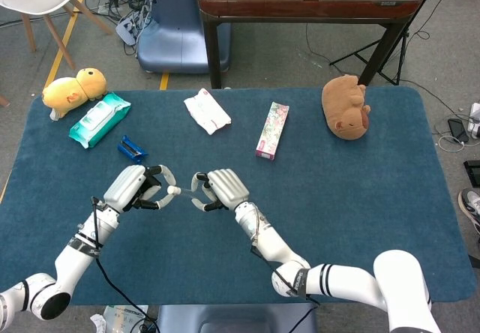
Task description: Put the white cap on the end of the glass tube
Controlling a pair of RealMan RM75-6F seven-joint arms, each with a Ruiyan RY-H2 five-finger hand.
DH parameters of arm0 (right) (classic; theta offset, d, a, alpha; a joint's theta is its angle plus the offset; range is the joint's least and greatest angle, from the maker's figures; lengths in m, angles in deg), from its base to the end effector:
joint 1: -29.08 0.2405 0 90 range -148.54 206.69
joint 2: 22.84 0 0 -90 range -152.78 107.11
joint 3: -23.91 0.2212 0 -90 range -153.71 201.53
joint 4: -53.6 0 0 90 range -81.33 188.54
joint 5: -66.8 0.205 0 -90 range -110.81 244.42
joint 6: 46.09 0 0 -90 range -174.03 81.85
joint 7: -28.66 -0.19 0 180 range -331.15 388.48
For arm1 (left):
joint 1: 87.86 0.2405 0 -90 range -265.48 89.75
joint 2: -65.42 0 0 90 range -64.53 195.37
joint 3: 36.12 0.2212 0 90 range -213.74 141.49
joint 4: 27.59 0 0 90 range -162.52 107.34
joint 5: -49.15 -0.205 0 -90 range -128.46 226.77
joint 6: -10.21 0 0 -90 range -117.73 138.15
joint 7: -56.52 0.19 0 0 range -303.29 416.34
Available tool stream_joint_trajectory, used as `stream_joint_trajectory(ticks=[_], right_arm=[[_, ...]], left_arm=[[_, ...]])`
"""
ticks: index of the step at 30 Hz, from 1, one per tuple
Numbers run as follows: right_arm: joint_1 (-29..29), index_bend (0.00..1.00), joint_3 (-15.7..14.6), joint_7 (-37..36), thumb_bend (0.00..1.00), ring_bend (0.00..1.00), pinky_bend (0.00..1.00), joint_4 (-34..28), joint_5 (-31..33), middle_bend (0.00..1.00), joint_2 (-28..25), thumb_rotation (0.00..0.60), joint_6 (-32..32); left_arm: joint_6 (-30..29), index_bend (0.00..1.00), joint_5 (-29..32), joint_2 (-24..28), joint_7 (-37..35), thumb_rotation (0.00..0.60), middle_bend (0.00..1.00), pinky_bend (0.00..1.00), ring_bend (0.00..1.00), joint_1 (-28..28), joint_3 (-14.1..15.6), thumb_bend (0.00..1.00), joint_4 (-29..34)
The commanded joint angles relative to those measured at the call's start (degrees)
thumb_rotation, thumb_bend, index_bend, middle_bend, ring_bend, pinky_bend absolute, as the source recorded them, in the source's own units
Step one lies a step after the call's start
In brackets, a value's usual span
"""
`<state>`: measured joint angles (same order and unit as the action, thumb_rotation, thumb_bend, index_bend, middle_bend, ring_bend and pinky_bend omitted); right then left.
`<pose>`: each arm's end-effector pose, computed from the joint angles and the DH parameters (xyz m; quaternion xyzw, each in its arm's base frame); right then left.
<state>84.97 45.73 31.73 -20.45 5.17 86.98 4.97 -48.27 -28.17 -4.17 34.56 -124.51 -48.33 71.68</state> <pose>0.0331 -0.3603 -0.0977 0.6652 -0.4969 0.5064 0.2327 -0.0994 0.3471 0.0637 -0.6193 -0.5163 -0.5279 0.2667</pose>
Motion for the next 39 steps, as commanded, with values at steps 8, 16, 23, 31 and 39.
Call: stream_joint_trajectory(ticks=[8,16,23,31,39], right_arm=[[-0.4,0.74,-2.0,8.2,0.58,0.95,1.0,-3.5,2.0,0.9,-6.2,0.6,-1.0],[-1.0,0.74,-5.5,18.1,0.58,0.95,1.0,-6.3,6.7,0.9,-13.8,0.6,-2.4],[-1.9,0.74,-8.8,20.4,0.58,0.95,1.0,-3.5,10.4,0.9,-13.8,0.6,-3.7],[-1.9,0.74,-11.3,20.9,0.58,0.95,1.0,3.5,11.1,0.89,-9.4,0.6,-5.4],[-0.9,0.71,-11.5,24.8,0.58,0.95,1.0,6.3,14.2,0.86,-6.9,0.6,-5.7]], left_arm=[[1.4,0.16,1.1,2.1,0.0,0.6,1.0,1.0,1.0,0.2,0.5,0.31,0.4],[1.3,0.15,2.7,3.9,-0.1,0.6,1.0,1.0,1.0,1.5,0.7,0.31,-0.4],[1.2,0.15,3.3,4.1,-0.1,0.6,1.0,1.0,1.0,2.4,1.2,0.31,-0.9],[0.4,0.15,2.8,4.1,0.4,0.6,1.0,1.0,1.0,3.4,1.9,0.31,-0.6],[0.3,0.15,2.4,3.7,-0.1,0.6,1.0,1.0,1.0,4.1,2.3,0.31,-1.0]])
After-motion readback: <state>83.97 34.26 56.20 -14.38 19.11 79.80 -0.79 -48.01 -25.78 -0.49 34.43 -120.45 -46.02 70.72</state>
